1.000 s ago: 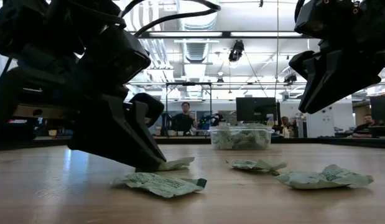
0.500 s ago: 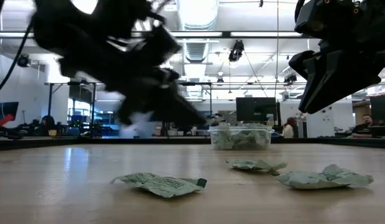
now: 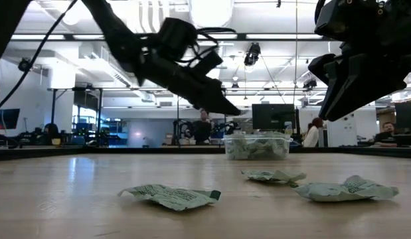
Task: Pick and place Stevia / Truvia into bins
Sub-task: Put the stevia packet into the transparent bin
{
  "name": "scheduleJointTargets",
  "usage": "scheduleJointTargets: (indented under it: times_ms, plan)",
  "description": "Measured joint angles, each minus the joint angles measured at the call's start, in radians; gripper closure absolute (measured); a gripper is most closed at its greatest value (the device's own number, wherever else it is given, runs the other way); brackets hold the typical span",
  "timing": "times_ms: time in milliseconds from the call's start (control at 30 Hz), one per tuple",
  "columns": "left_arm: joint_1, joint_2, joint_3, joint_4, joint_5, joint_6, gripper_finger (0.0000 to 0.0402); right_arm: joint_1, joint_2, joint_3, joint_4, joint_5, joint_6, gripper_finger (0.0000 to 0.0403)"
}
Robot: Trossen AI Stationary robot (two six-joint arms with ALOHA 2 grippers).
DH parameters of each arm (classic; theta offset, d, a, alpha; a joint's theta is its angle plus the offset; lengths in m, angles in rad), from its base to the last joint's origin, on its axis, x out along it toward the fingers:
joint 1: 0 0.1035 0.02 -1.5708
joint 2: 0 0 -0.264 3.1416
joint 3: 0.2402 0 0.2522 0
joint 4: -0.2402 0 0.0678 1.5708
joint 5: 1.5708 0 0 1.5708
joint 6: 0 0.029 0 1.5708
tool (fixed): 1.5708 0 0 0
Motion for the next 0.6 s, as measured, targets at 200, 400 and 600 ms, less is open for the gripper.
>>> scheduleJointTargets:
  times_ms: [200, 400, 600]
  plan:
    - [0.026, 0.063, 0.097, -0.145, 0.044, -0.016, 0.0381, 0.0, 0.0, 0.0, -0.002, 0.0, 0.0, 0.0351]
    - [0.024, 0.08, 0.129, -0.179, 0.044, 0.004, 0.0305, 0.0, 0.0, 0.0, 0.003, 0.0, 0.004, 0.0351]
    - [0.007, -0.004, 0.131, -0.27, 0.044, -0.02, 0.0231, 0.0, 0.008, -0.001, 0.127, -0.033, -0.008, 0.0351]
